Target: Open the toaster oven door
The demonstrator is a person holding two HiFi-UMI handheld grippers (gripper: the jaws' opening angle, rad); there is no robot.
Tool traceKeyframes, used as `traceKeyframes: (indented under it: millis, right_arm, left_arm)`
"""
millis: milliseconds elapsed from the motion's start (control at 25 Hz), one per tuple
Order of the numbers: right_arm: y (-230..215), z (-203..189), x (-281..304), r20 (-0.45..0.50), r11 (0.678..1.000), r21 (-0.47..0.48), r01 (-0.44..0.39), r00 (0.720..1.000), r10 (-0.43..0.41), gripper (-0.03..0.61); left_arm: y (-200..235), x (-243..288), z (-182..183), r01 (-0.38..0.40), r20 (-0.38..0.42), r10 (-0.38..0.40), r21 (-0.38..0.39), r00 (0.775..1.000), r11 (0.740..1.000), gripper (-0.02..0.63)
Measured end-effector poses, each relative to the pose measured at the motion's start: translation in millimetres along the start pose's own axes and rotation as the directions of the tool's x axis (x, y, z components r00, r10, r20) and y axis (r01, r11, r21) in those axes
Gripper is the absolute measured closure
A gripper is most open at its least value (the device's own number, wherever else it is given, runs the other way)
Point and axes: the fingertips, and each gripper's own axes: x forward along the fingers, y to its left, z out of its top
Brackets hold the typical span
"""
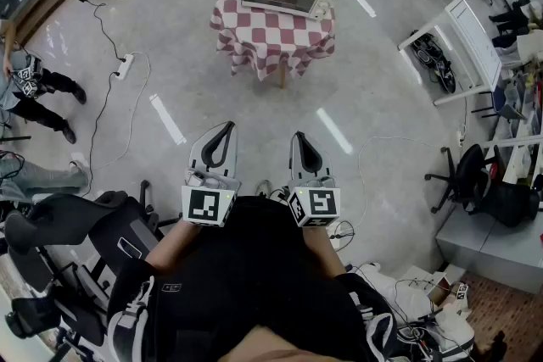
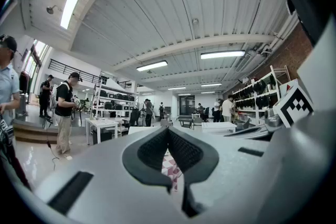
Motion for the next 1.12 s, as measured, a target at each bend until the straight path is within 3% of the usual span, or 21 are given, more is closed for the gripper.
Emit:
traceKeyframes:
  millis: [560, 1120]
  right_arm:
    - [-19, 0, -14, 0.021, 0.999, 0.018, -0.031, 0.999, 0.031, 0.552]
    - [-63, -16, -34, -0.008, 0.993, -0.017, -0.117, 0.993, 0.117, 0.552]
  left_arm:
    - [-28, 7, 3, -0.007, 0.040, 0.007, 0.001, 0.999, 1.000, 0.604]
    - [-81, 17, -11, -0.083, 0.022, 0.083, -0.003, 0.996, 0.997, 0.604]
